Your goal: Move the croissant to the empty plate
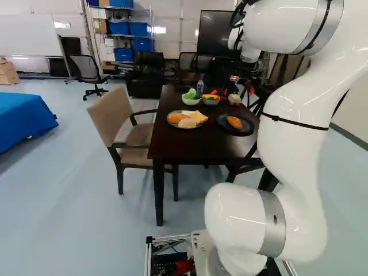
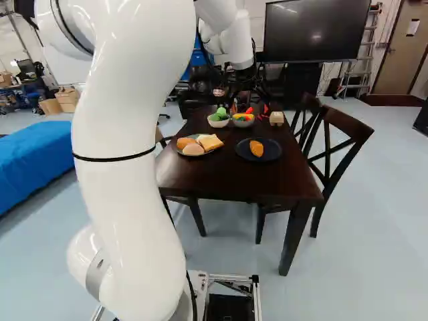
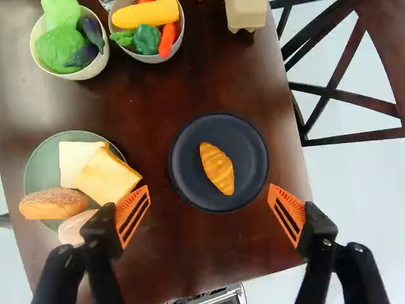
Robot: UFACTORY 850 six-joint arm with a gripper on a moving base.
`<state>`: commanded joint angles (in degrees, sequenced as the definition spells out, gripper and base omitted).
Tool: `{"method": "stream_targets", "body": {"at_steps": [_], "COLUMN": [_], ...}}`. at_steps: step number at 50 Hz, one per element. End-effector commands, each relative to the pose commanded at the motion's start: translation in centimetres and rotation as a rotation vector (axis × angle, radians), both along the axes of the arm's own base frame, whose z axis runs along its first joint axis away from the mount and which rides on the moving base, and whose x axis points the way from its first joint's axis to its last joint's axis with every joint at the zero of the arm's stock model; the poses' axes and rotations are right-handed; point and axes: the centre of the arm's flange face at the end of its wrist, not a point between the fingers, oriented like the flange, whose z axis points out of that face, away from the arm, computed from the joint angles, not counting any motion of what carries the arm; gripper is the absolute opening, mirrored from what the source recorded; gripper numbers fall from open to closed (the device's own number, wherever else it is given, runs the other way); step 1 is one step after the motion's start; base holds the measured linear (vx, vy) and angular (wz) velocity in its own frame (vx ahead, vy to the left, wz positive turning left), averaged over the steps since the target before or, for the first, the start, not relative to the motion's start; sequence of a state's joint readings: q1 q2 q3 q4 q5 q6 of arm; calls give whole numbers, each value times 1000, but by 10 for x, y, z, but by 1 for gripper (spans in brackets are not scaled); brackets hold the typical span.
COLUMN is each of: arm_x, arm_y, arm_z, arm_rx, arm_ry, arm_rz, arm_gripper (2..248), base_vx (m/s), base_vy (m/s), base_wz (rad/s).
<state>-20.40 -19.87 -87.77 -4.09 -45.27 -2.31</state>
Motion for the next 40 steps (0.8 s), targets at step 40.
{"method": "stream_targets", "body": {"at_steps": [40], "arm_x": [-9], "arm_y": [25], "arm_z": [-23], "arm_rx": [-14], "arm_ry": [-74], "arm_rz": [35], "arm_gripper": [247], "base_vx": [0], "base_vy": [0], "base_wz": [0]}}
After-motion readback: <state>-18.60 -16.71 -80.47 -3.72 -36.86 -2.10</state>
